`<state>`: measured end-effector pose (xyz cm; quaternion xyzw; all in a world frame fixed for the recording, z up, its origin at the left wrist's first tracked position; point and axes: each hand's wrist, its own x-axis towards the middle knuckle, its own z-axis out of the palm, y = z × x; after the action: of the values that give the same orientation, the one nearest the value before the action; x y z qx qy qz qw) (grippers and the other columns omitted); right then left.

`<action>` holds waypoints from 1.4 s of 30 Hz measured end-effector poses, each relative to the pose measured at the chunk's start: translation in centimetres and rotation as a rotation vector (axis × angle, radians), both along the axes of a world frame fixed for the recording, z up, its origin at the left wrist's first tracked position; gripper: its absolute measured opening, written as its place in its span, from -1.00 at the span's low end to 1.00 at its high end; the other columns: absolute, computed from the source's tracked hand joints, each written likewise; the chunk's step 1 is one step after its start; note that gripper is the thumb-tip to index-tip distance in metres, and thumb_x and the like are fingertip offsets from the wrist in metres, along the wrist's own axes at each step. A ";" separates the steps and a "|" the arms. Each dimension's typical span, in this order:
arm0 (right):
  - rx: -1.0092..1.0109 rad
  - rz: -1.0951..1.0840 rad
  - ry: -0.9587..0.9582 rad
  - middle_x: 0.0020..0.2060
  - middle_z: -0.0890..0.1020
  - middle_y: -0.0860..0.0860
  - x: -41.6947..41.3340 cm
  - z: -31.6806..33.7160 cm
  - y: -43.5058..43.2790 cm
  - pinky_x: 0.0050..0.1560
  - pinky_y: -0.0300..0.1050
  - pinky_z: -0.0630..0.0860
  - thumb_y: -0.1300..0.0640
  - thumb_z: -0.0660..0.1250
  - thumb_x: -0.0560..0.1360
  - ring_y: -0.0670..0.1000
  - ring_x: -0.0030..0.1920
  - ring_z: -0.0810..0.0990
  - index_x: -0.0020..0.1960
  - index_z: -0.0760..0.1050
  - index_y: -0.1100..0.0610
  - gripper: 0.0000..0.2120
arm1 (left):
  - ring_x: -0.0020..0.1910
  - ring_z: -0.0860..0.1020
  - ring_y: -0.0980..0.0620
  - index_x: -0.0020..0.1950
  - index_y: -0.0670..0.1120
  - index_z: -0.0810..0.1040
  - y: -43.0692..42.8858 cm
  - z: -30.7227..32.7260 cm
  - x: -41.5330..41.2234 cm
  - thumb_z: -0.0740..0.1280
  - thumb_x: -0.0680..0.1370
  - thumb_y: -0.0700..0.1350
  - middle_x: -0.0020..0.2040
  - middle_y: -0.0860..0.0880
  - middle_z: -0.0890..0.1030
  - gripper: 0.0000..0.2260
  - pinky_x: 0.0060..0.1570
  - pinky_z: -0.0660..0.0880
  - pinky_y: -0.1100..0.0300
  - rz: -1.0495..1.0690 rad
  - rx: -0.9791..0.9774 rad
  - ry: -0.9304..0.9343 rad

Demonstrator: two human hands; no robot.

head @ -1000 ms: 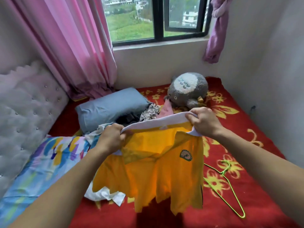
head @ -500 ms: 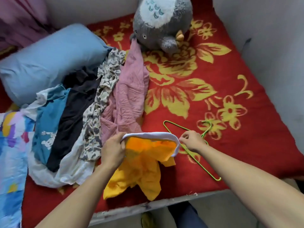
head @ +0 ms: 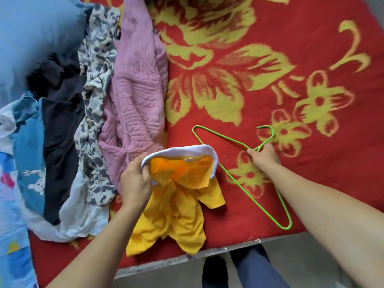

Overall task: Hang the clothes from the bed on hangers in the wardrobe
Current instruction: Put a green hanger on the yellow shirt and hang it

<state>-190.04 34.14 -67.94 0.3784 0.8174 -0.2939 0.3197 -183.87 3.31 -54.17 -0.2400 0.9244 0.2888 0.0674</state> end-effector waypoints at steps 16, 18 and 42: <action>-0.236 0.678 0.651 -0.50 0.54 0.02 -5.1 17.9 -5.0 -0.36 -0.03 0.36 -0.30 0.22 0.39 0.03 -0.40 0.50 -0.34 0.59 0.15 -0.48 | -0.07 0.59 -0.13 0.05 -0.08 0.67 -5.5 4.6 -3.3 0.20 0.55 -0.12 -0.12 -0.13 0.67 -0.74 -0.14 0.39 0.11 0.066 0.022 0.064; -0.204 0.753 0.670 -0.49 0.51 0.04 -4.6 18.1 -7.0 -0.33 -0.02 0.38 -0.23 0.30 0.46 0.10 -0.36 0.50 -0.32 0.56 0.20 -0.51 | -0.09 0.59 -0.07 0.07 -0.08 0.67 -5.1 5.3 -2.8 0.24 0.58 -0.19 -0.12 -0.11 0.68 -0.79 -0.14 0.38 0.13 -0.013 0.026 0.075; -0.919 0.545 0.430 -0.41 0.58 -0.03 2.4 20.6 -21.4 -0.29 -0.08 0.35 0.12 0.44 0.46 -0.07 -0.33 0.45 -0.21 0.64 0.23 -0.83 | -0.24 0.55 0.01 -0.06 -0.05 0.61 -11.2 10.0 5.8 0.12 0.59 0.17 -0.25 -0.10 0.61 -0.62 -0.21 0.49 -0.08 -0.118 0.267 0.065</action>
<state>-187.60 12.76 -47.31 -0.0921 0.7204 -0.5962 0.3422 -178.11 -7.89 -44.17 -0.1645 0.8919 0.4123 0.0858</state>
